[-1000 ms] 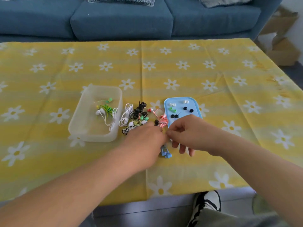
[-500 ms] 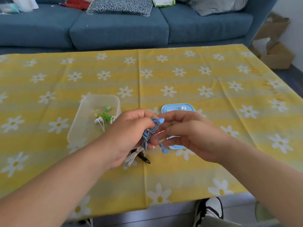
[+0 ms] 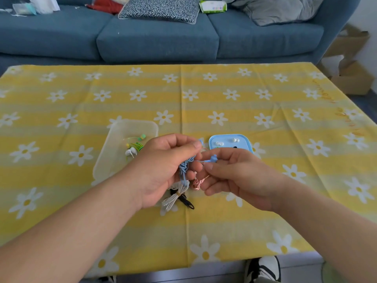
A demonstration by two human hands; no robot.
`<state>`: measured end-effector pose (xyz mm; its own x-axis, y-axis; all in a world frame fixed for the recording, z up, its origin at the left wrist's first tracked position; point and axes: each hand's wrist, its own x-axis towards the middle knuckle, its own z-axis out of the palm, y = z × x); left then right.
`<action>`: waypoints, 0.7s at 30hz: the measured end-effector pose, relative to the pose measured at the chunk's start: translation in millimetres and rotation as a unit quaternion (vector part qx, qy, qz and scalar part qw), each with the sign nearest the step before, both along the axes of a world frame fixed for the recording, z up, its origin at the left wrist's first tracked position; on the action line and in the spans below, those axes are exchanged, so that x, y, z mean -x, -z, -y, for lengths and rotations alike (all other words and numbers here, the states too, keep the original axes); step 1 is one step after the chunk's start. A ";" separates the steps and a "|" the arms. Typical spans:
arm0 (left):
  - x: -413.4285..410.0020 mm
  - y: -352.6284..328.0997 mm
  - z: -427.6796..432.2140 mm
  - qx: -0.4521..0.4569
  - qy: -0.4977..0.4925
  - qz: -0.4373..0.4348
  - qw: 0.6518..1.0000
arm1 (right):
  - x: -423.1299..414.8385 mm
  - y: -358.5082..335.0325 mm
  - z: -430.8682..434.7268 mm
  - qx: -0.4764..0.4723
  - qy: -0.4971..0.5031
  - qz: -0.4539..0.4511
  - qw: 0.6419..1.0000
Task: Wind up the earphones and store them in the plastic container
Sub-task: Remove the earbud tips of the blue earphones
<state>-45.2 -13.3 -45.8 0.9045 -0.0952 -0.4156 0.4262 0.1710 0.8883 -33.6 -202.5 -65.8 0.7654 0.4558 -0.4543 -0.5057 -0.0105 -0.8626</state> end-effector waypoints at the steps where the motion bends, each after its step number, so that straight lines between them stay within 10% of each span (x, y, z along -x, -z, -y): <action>1: -0.5 1.0 0.1 -0.007 -0.005 -0.001 1.000 | -1.3 -1.4 1.0 -0.011 0.019 -0.006 1.000; 21: -0.7 9.7 9.3 -0.022 -0.009 0.012 1.000 | -2.1 -12.4 8.3 -0.072 0.079 0.012 0.994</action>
